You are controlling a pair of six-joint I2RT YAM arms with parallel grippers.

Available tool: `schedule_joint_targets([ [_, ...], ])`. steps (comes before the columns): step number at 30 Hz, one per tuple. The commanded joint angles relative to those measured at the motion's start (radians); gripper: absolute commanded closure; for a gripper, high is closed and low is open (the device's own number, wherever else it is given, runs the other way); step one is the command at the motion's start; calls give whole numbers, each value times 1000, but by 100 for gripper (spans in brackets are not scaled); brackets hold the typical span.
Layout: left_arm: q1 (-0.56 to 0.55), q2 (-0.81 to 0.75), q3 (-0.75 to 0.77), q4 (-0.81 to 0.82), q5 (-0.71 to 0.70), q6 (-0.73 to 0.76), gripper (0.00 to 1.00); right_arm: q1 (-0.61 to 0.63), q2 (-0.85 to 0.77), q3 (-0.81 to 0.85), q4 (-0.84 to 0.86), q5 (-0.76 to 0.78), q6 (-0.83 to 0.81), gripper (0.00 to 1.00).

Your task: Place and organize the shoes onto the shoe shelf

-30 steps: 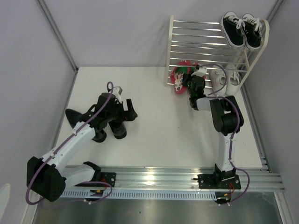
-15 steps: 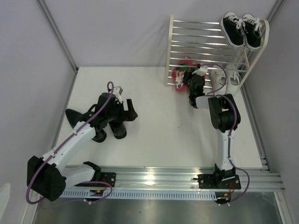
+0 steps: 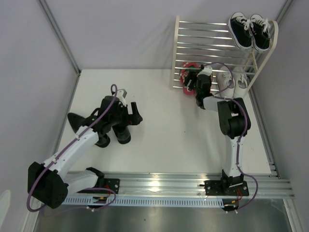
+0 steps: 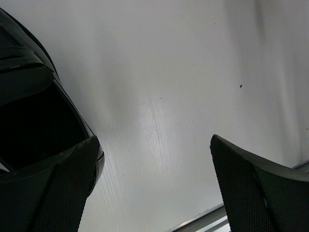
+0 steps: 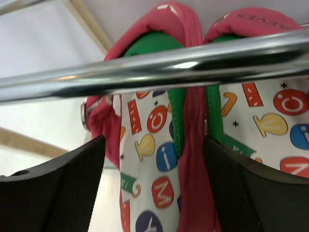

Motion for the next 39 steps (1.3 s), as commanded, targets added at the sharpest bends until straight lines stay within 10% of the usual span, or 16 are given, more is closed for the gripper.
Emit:
schedule_joint_targets([
  [1, -8, -34, 24, 31, 22, -7, 1, 0, -104, -4, -133, 21, -36, 16],
  [7, -14, -58, 8, 31, 30, -17, 1, 1, -226, -50, -256, 20, -38, 13],
  [19, -30, -163, -42, 16, -5, -42, 1, 9, -121, 76, -417, -12, -32, 55],
  [39, -30, -213, -62, -3, -32, -45, 1, 29, -55, 214, -578, -34, 8, 48],
])
